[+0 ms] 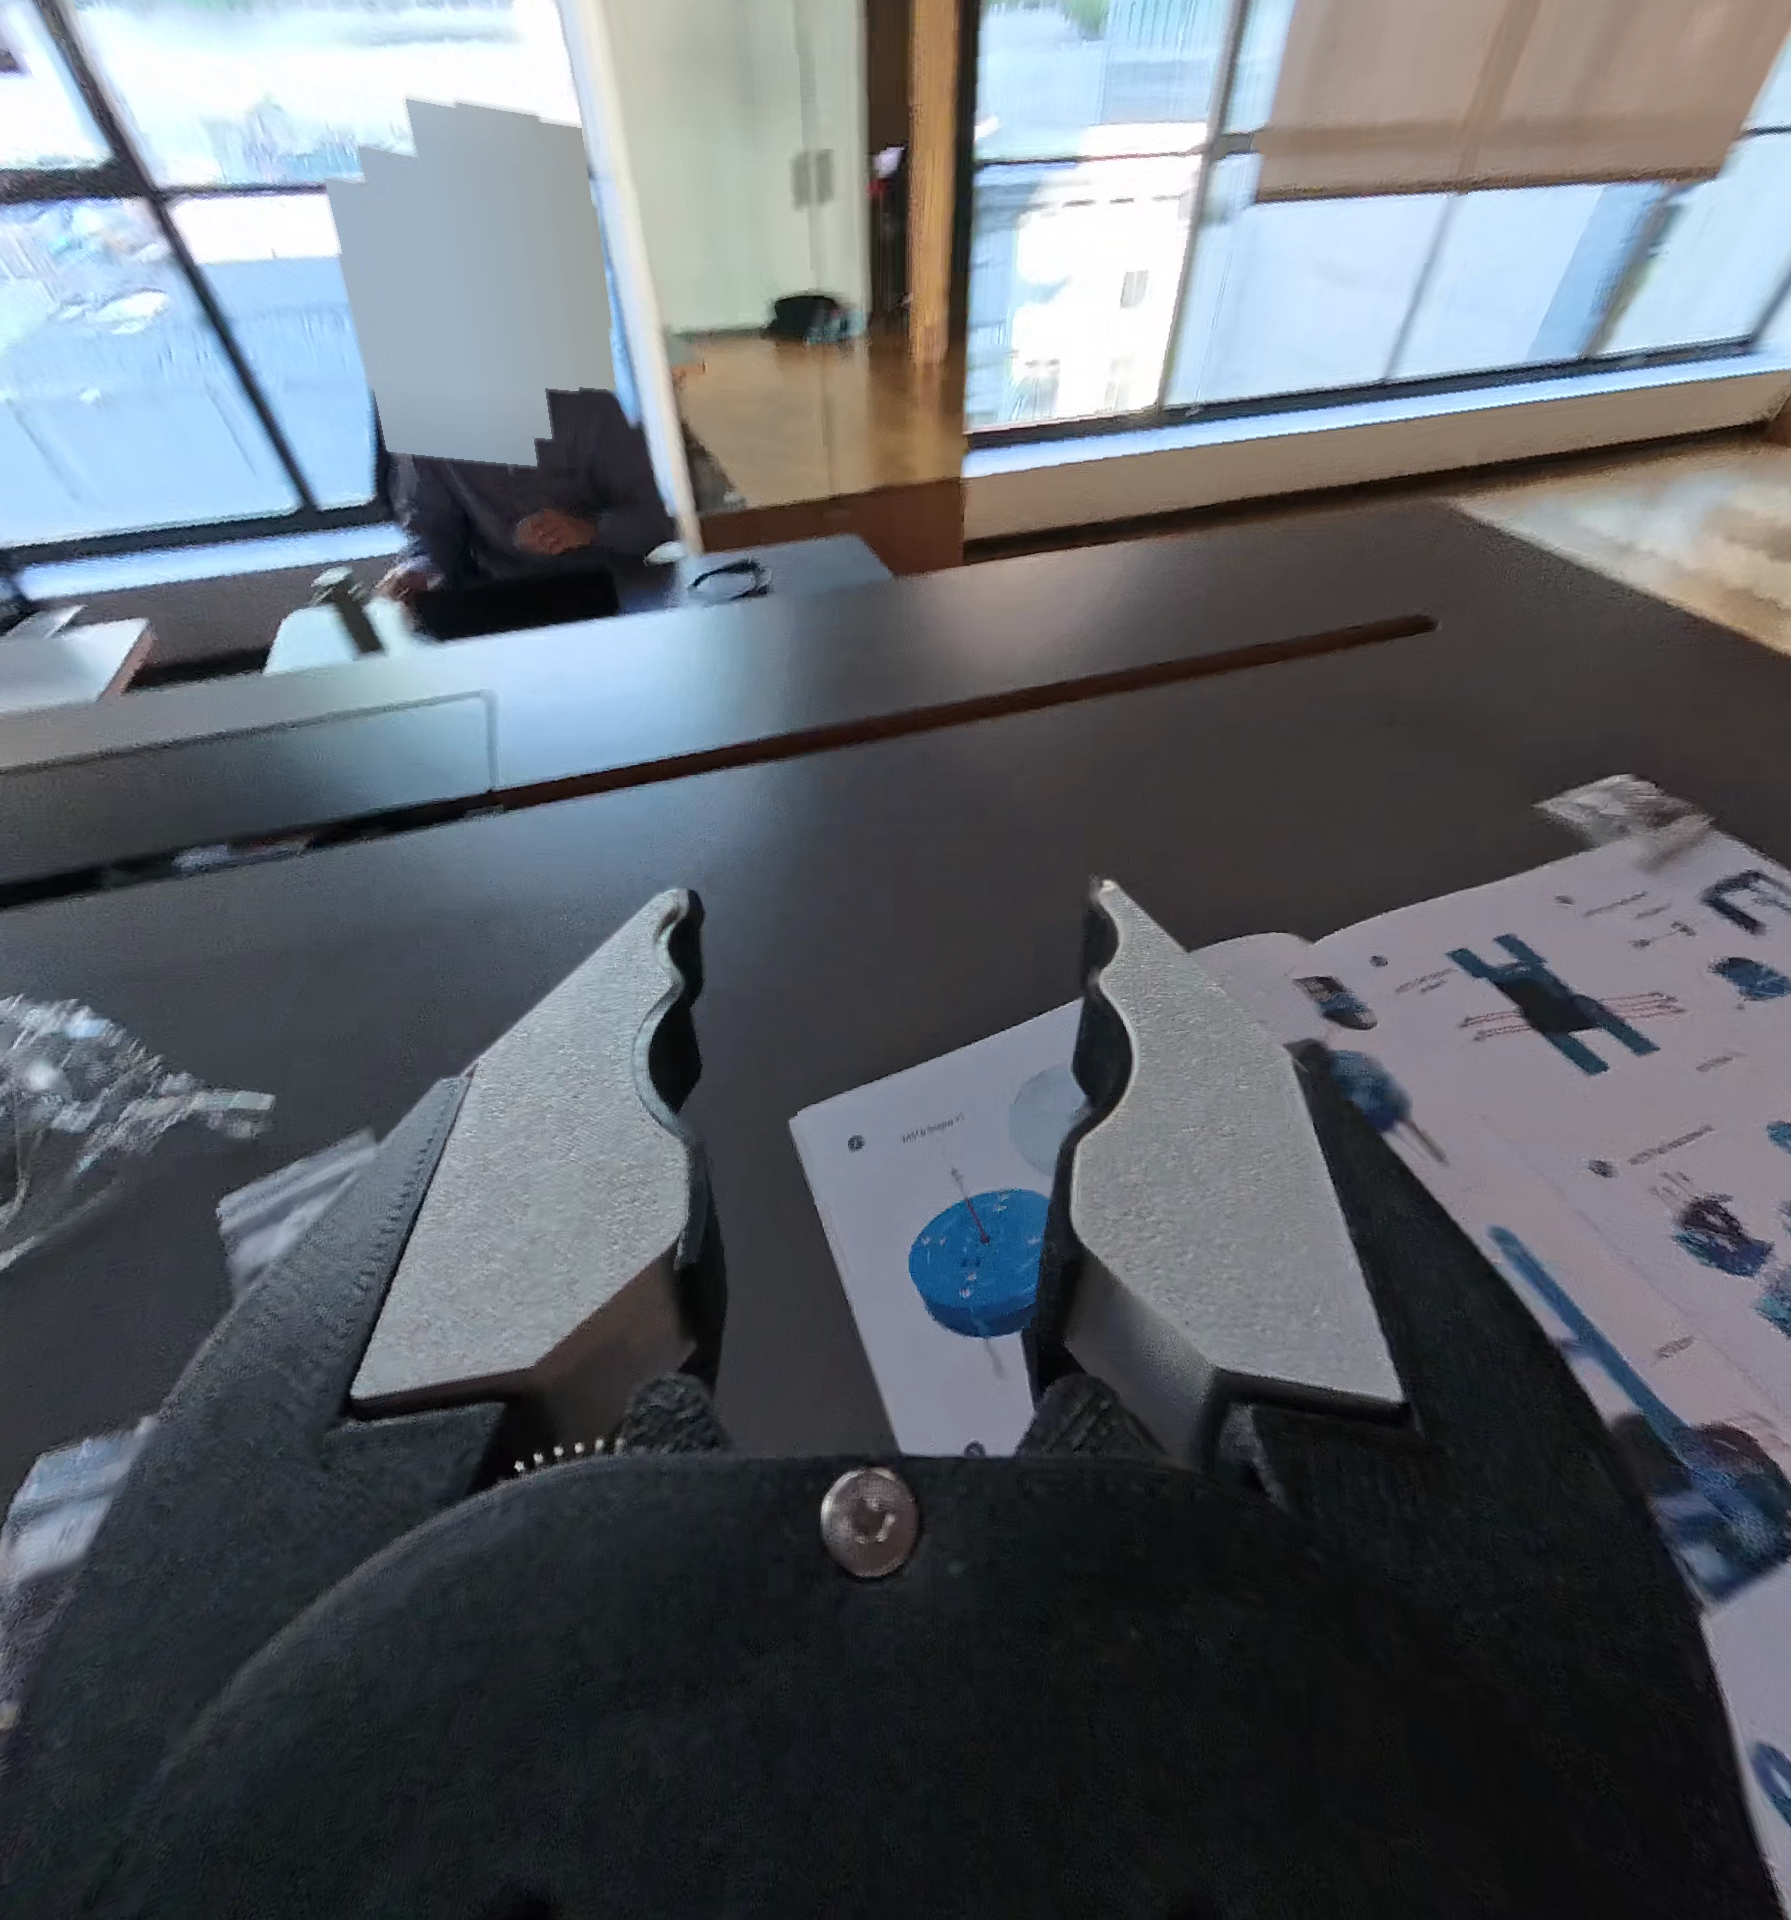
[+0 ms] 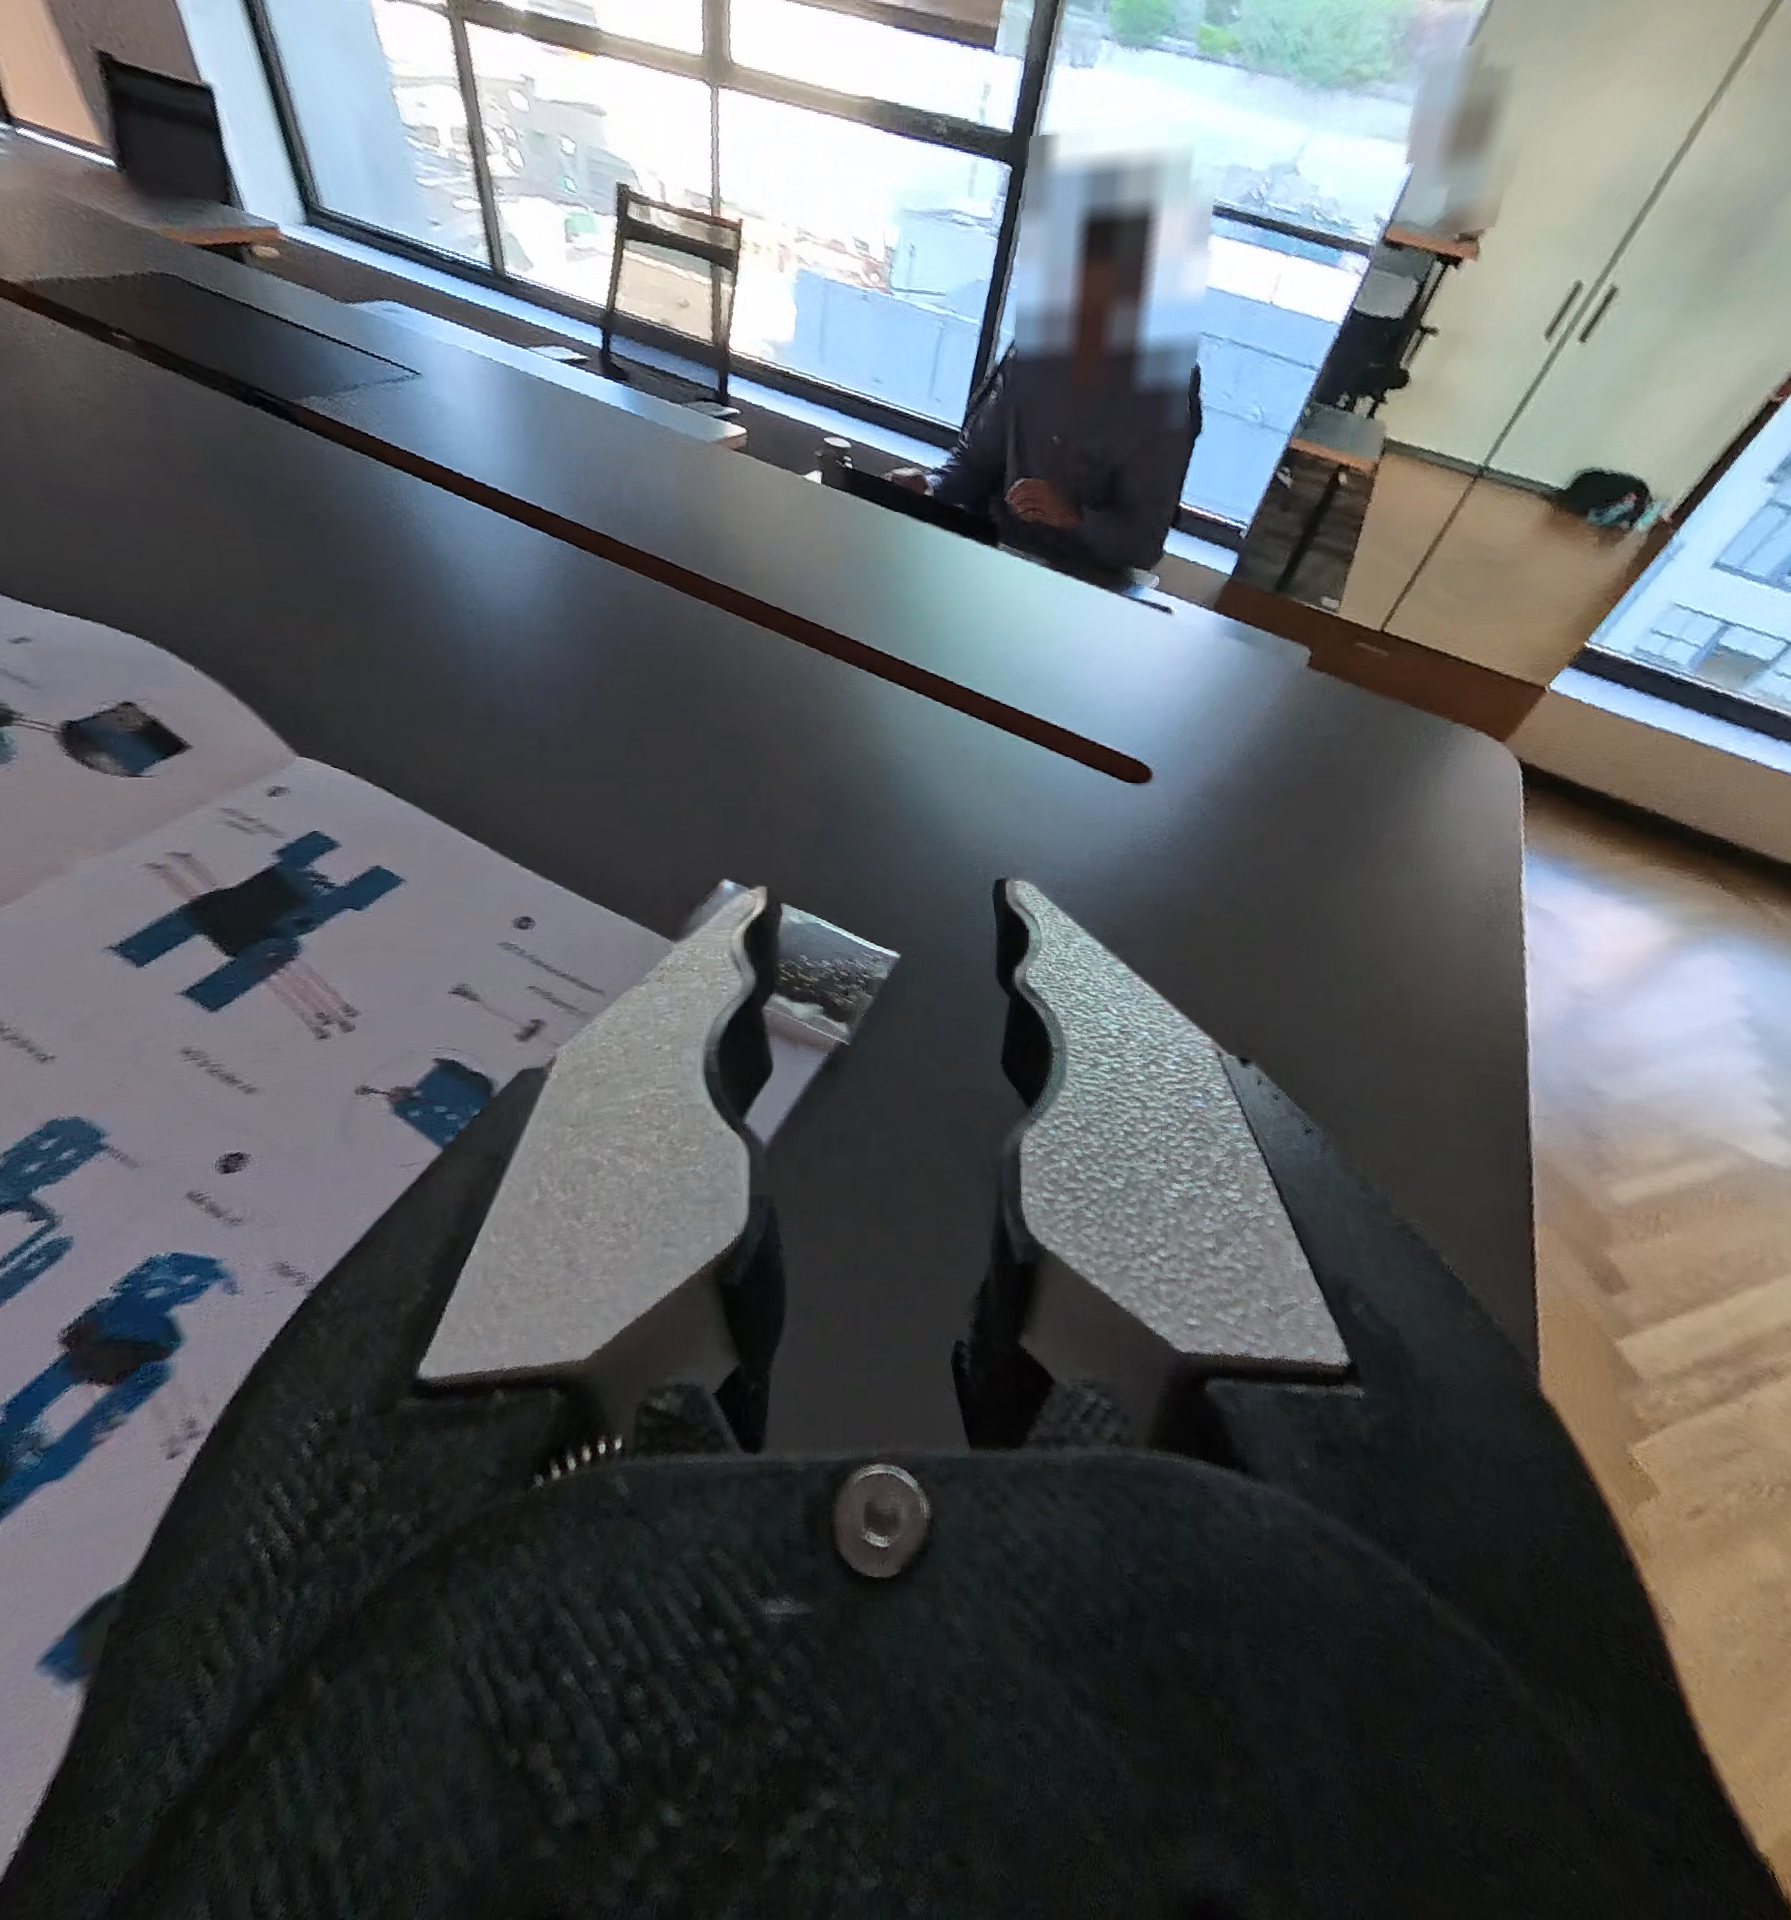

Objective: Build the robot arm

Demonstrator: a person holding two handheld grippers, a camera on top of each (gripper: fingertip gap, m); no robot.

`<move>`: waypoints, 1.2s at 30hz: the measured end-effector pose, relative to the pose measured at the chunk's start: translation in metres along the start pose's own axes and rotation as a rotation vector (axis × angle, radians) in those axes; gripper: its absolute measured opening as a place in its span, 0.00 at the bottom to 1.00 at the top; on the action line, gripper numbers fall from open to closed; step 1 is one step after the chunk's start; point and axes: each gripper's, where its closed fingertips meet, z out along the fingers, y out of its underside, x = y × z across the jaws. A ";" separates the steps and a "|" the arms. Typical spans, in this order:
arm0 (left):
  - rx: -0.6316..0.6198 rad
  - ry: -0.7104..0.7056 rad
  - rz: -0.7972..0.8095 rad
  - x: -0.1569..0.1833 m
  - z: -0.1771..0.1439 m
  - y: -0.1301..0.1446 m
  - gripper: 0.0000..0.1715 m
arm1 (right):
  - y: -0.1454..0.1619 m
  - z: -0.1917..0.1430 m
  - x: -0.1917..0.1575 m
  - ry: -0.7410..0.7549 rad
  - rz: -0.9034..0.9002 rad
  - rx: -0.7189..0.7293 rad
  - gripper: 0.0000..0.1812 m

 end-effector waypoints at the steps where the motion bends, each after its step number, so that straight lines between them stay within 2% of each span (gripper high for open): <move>1: -0.021 -0.038 -0.015 -0.006 0.002 0.007 0.40 | 0.005 0.002 0.006 0.023 0.002 -0.011 0.20; 4: -0.090 -0.074 -0.012 -0.010 0.010 0.027 0.41 | 0.018 0.003 0.022 0.101 0.004 -0.085 0.19; 6: -0.146 -0.116 0.027 -0.015 0.013 0.036 0.42 | 0.022 0.000 0.037 0.199 -0.050 -0.145 0.23; 10: -0.149 -0.131 -0.010 -0.019 0.011 0.037 0.43 | 0.037 -0.011 0.064 0.375 -0.156 -0.315 0.27; 13: -0.165 -0.135 -0.022 -0.022 0.011 0.039 0.46 | 0.038 -0.019 0.073 0.436 -0.197 -0.347 0.28; 24: -0.183 -0.137 -0.006 -0.022 0.013 0.043 0.45 | 0.037 -0.019 0.071 0.442 -0.235 -0.353 0.28; 28: -0.167 -0.182 -0.006 -0.036 0.009 0.039 0.45 | 0.033 -0.016 0.062 0.377 -0.183 -0.304 0.30; 32: -0.172 -0.222 -0.038 -0.055 0.004 0.040 0.45 | 0.013 -0.014 0.049 0.276 -0.100 -0.148 0.28; 36: -0.170 -0.223 -0.051 -0.060 0.004 0.042 0.45 | -0.004 -0.015 0.046 0.271 -0.186 -0.002 0.28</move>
